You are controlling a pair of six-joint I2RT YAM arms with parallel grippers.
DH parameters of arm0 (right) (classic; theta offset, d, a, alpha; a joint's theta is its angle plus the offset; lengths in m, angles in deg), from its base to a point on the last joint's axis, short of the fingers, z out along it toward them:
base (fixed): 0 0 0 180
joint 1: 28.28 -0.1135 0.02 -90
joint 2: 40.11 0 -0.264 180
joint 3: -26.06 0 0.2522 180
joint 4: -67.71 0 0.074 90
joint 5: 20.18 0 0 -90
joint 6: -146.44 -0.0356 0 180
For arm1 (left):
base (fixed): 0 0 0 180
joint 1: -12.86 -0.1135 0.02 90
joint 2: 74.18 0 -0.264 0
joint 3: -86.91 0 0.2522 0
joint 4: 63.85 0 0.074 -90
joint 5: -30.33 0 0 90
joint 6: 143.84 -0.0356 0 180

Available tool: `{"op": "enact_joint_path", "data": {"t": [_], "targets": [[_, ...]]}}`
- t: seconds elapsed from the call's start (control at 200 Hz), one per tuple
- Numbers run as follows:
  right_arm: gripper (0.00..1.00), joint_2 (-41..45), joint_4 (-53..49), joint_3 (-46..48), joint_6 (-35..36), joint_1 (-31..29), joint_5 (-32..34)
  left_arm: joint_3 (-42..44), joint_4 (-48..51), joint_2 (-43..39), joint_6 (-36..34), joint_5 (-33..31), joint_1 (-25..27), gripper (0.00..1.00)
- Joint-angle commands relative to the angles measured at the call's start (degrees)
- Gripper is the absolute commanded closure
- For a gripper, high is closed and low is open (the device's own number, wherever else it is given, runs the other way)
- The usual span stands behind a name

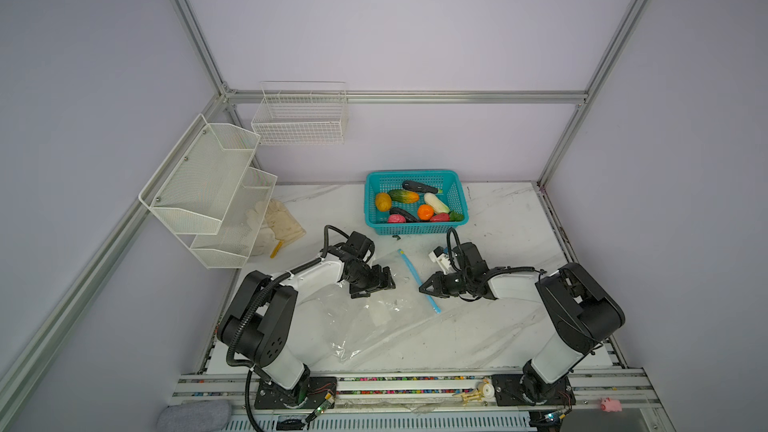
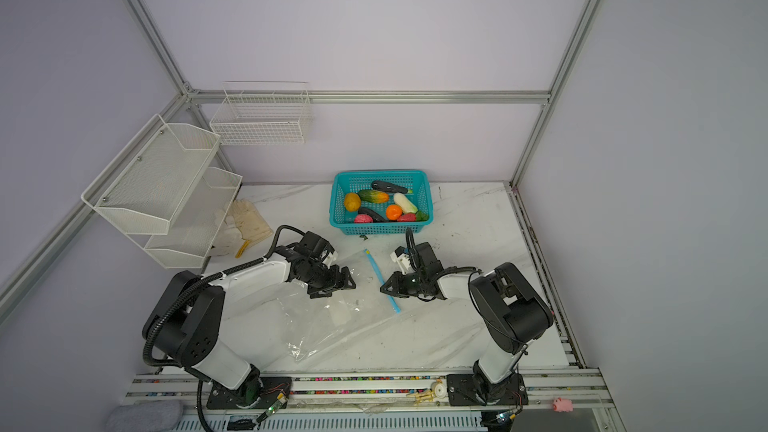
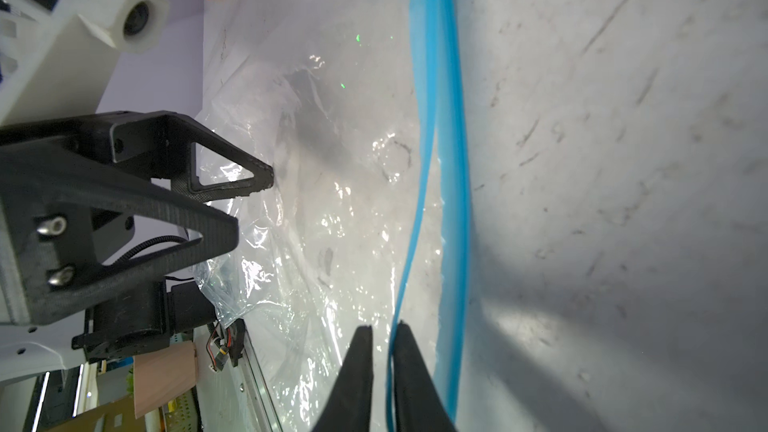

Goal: Place the food in the zip-top bag and seal the zipper
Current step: 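Lift the zipper lip with the right gripper while the left raises the bag edge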

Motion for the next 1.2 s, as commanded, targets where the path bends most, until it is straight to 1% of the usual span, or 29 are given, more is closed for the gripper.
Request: {"op": "enact_joint_path", "data": {"t": [0.0, 0.11, 0.23, 0.315, 0.515, 0.605, 0.755, 0.81, 0.975, 1.11, 1.195], "targets": [[0.9, 1.7, 2.3, 0.6, 0.3, -0.6, -0.8, 0.9, -0.9, -4.2, 1.7, 1.6, 0.2, 0.1], [0.93, 2.7, 3.4, 0.5, 0.8, -2.6, 0.1, -0.8, 0.4, -6.9, 3.1, 1.3, 0.2, 0.1], [0.96, 4.2, 5.5, 0.2, 1.1, -5.9, 3.3, -4.2, 2.1, -9.2, 4.1, 0.4, 0.2, 0.1], [1.0, 5.5, 7.7, 0.6, 1.2, -8.3, 6.9, -6.7, 3.2, -10.0, 4.2, -0.5, 0.2, 0.11], [1.0, 11.5, 18.6, 5.5, 0.0, -12.9, 17.5, -9.8, 4.8, -8.4, 4.1, -1.8, 0.2, 0.13], [1.0, 14.2, 22.9, 8.1, 0.5, -15.1, 21.7, -10.4, 4.6, -7.2, 4.7, -1.4, 0.2, 0.15], [1.0, 16.0, 25.7, 10.1, 2.8, -17.7, 27.2, -13.0, 4.3, -5.8, 5.5, 0.4, 0.3, 0.17], [1.0, 15.9, 25.8, 10.1, 3.5, -18.5, 28.2, -14.6, 4.3, -5.8, 5.4, 1.2, 0.9, 0.17], [1.0, 14.1, 27.5, 9.6, 4.6, -20.9, 29.9, -18.0, 5.1, -5.3, 4.8, 0.7, 2.9, 0.16], [1.0, 12.4, 28.9, 8.9, 4.4, -21.7, 30.3, -20.0, 7.3, -3.9, 3.5, -2.2, 4.4, 0.17], [1.0, 11.9, 29.5, 8.9, 4.3, -21.9, 30.3, -20.9, 8.1, -3.1, 2.7, -3.7, 5.4, 0.2]]}}
